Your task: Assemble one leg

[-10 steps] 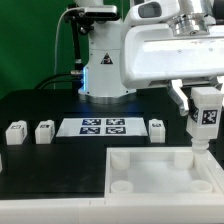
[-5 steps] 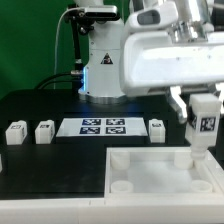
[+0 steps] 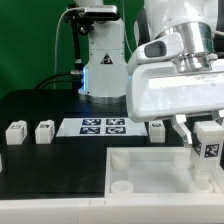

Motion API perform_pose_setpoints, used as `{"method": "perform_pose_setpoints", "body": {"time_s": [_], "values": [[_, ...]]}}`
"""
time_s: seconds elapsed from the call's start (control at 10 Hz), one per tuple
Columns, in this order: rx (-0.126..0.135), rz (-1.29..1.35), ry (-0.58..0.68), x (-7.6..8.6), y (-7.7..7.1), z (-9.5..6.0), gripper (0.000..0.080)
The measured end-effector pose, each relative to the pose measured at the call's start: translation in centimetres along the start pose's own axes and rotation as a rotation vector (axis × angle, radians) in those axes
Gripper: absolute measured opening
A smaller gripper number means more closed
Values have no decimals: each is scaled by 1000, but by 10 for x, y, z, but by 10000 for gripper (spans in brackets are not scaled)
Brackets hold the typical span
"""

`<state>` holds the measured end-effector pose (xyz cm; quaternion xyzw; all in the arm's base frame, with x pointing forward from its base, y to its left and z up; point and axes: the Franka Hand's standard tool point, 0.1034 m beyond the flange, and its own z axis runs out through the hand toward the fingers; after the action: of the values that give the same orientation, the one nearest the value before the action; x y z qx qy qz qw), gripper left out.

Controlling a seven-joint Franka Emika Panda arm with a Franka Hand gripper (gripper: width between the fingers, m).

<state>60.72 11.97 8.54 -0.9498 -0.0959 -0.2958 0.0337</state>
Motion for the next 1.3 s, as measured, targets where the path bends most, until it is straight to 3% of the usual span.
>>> {"method": "perform_pose_setpoints", "body": {"time_s": [0.4, 1.1, 1.2, 1.3], "values": [[-5, 6, 8, 8, 7, 7, 290], [-5, 11, -11, -3, 9, 14, 290], [-5, 11, -11, -3, 9, 14, 469], [-5, 11, -12, -3, 9, 15, 586]]}}
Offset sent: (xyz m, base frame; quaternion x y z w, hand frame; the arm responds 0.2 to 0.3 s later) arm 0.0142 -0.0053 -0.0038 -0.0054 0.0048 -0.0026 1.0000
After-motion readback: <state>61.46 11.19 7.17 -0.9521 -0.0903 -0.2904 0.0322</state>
